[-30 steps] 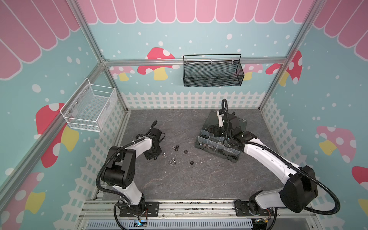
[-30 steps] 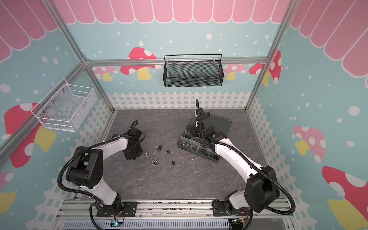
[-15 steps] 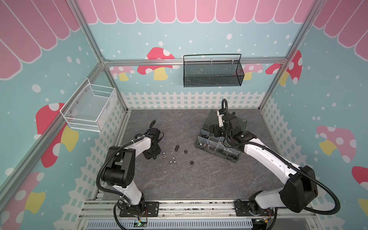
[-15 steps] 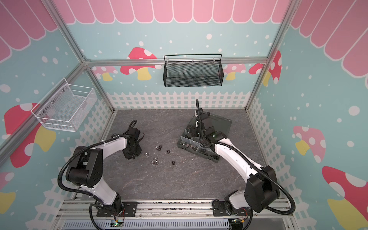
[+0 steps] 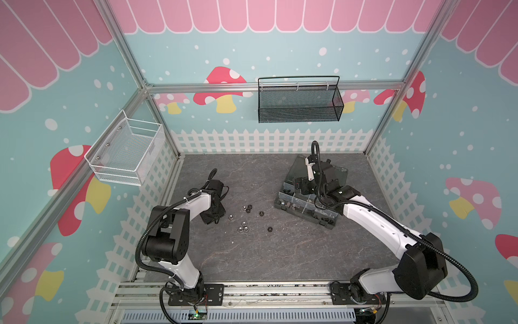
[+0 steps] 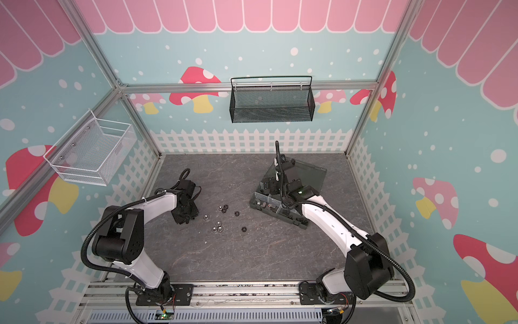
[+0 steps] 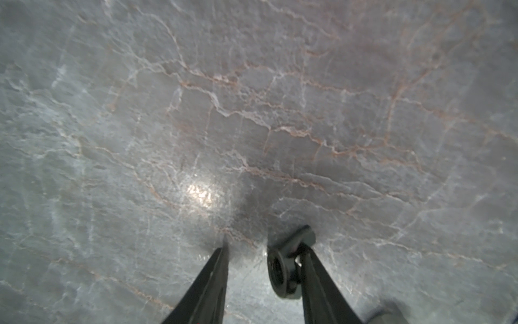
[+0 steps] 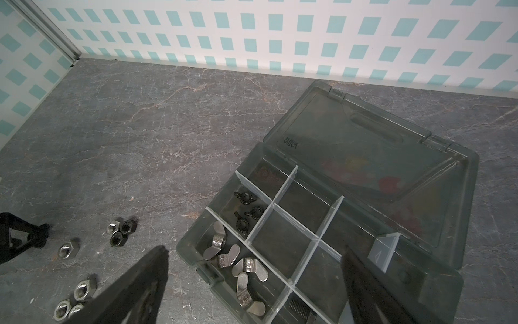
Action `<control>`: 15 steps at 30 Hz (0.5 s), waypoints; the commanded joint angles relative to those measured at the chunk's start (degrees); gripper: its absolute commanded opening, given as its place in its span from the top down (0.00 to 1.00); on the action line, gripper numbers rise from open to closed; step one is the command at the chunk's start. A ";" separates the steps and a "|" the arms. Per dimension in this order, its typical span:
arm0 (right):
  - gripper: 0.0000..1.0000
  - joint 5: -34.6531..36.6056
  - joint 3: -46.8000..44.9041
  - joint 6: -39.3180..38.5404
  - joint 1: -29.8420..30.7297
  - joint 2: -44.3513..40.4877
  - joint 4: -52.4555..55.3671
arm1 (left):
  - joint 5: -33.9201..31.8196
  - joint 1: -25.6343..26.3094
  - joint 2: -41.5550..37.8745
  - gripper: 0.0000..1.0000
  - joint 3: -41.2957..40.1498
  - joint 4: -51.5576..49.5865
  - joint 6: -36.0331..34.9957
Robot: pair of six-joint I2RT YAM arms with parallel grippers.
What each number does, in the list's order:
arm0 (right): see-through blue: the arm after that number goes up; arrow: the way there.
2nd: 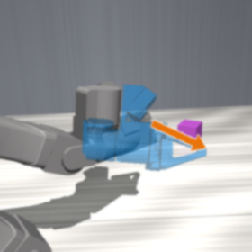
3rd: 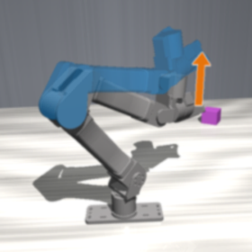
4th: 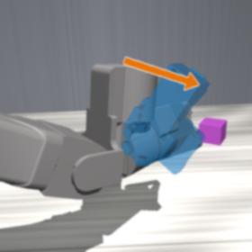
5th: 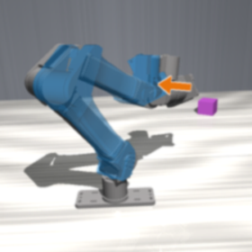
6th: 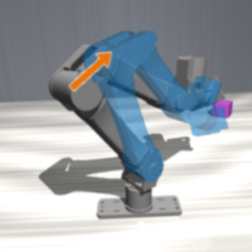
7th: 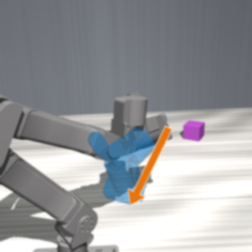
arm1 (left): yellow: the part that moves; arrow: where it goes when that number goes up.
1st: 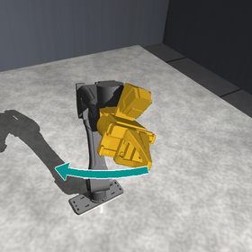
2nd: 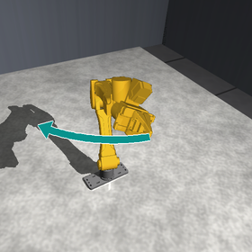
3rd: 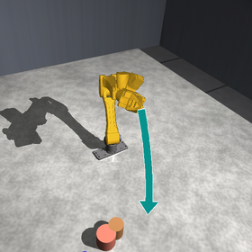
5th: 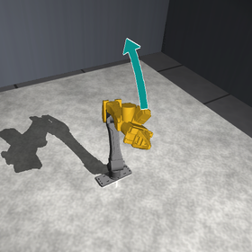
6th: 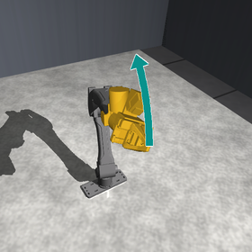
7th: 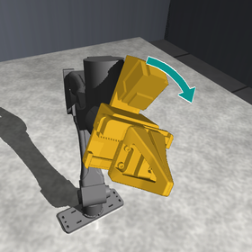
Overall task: Sort the screws and nuts into containers
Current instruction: Pick up the nut from the middle-left of the table.
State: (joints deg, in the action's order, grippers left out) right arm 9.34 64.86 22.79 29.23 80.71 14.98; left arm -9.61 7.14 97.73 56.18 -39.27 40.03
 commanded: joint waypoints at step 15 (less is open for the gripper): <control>0.03 0.06 0.68 0.57 -0.20 -0.36 -0.51 | -0.02 -1.60 2.10 0.62 -1.08 -0.40 -1.39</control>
State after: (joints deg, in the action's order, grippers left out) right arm 9.41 64.86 22.79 29.23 80.71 14.96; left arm -9.30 6.33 97.82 56.18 -38.61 39.11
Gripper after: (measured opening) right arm 0.972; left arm 0.386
